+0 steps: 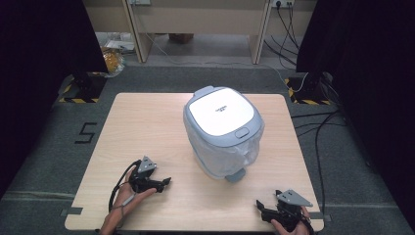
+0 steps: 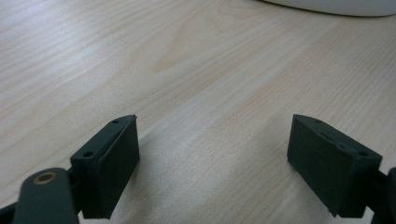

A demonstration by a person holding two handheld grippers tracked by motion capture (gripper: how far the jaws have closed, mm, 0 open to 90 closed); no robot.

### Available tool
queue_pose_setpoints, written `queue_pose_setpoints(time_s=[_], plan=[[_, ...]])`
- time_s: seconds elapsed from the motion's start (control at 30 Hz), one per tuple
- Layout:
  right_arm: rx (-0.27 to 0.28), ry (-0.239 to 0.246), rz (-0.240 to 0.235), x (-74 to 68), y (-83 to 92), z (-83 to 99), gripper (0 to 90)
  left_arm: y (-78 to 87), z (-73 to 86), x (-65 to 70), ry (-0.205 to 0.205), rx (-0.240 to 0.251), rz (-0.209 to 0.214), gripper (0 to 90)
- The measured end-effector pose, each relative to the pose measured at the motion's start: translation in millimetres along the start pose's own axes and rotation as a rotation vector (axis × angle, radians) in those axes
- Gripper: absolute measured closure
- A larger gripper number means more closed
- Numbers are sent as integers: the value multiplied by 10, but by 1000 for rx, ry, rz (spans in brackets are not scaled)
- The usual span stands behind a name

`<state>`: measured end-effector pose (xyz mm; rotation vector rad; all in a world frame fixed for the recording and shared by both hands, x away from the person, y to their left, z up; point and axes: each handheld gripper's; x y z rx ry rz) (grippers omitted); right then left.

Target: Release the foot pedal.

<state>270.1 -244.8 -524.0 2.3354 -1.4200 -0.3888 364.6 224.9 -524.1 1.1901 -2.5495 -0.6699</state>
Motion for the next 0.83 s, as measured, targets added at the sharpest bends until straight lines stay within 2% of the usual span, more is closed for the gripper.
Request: queue_pose_setpoints(time_s=[0.1, 0.17, 0.37, 0.83], plan=[[12, 12, 12, -22, 16, 32, 157, 0, 0, 0, 0, 0, 0, 158], [29, 38, 18, -43, 15, 66, 145, 0, 0, 0, 0, 0, 0, 158], [72, 39, 18, -53, 25, 121, 145, 0, 0, 0, 0, 0, 0, 158], [76, 38, 18, -60, 21, 123, 145, 0, 0, 0, 0, 0, 0, 158]])
Point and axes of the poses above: each handheld gripper's, and its own axes: y roughly backward along the jaws, z roughly out of its underside, x roughly to its right, and after that the axes turned 11 degrees about x, right-handed
